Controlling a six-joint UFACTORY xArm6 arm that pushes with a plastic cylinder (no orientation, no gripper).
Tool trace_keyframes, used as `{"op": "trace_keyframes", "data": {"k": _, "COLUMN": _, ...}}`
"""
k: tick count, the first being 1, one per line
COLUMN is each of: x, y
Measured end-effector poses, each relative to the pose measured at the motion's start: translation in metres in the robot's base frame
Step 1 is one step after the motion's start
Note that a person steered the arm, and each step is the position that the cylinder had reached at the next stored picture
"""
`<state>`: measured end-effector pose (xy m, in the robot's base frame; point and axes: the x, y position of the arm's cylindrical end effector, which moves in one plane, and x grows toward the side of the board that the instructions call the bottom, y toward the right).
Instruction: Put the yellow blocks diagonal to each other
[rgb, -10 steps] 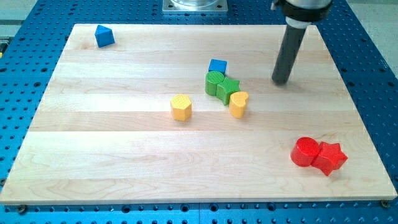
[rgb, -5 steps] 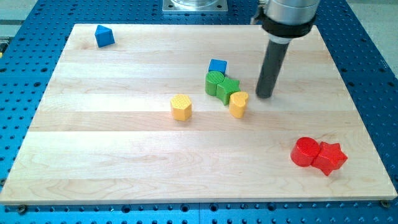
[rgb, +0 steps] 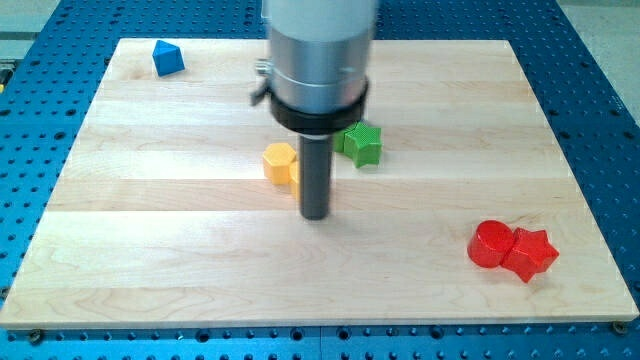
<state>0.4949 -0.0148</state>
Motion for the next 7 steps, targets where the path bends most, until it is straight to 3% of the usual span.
{"op": "trace_keyframes", "data": {"k": 2, "x": -0.115, "y": -0.039}}
{"op": "trace_keyframes", "data": {"k": 3, "x": -0.13, "y": -0.035}}
{"op": "trace_keyframes", "data": {"k": 4, "x": -0.056, "y": -0.047}}
{"op": "trace_keyframes", "data": {"k": 5, "x": -0.069, "y": -0.008}}
{"op": "trace_keyframes", "data": {"k": 7, "x": -0.188, "y": 0.02}}
